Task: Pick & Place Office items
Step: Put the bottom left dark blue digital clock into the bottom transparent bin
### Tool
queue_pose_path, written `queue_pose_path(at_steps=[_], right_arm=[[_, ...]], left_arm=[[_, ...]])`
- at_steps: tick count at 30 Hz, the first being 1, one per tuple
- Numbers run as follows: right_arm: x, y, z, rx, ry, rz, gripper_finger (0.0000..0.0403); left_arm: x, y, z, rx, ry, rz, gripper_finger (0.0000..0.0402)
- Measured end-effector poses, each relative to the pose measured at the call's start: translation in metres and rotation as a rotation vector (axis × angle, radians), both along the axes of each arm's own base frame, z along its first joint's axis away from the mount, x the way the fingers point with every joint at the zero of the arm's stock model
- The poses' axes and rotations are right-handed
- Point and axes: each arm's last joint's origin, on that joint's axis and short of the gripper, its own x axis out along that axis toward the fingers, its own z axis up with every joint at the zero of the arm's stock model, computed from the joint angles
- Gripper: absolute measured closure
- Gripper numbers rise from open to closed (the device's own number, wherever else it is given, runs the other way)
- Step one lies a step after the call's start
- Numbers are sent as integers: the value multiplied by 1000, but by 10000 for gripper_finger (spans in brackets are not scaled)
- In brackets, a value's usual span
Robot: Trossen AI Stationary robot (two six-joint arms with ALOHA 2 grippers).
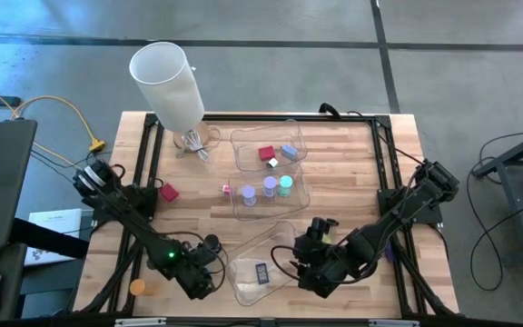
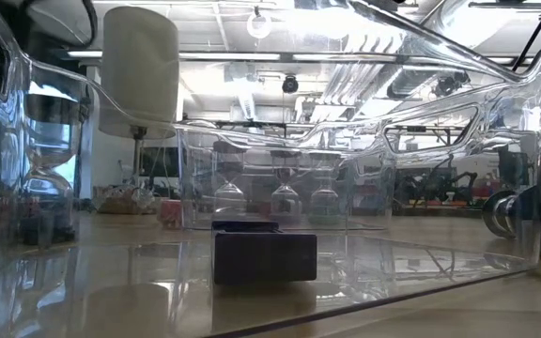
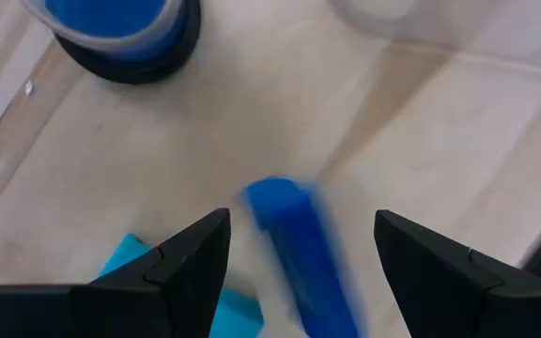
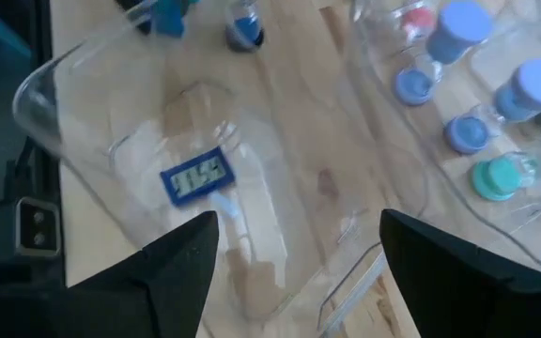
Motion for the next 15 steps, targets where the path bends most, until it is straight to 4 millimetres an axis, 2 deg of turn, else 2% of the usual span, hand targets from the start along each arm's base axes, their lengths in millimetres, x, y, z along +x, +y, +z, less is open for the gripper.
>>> queue_pose_path(at_steps=[7, 15], right_arm=[[0, 1, -1, 24, 22, 23, 117], [-6, 9, -1, 43, 50, 83, 117]], left_arm=[[6, 5, -4, -6, 12, 75, 144], [0, -2, -4, -40, 27, 148, 144]])
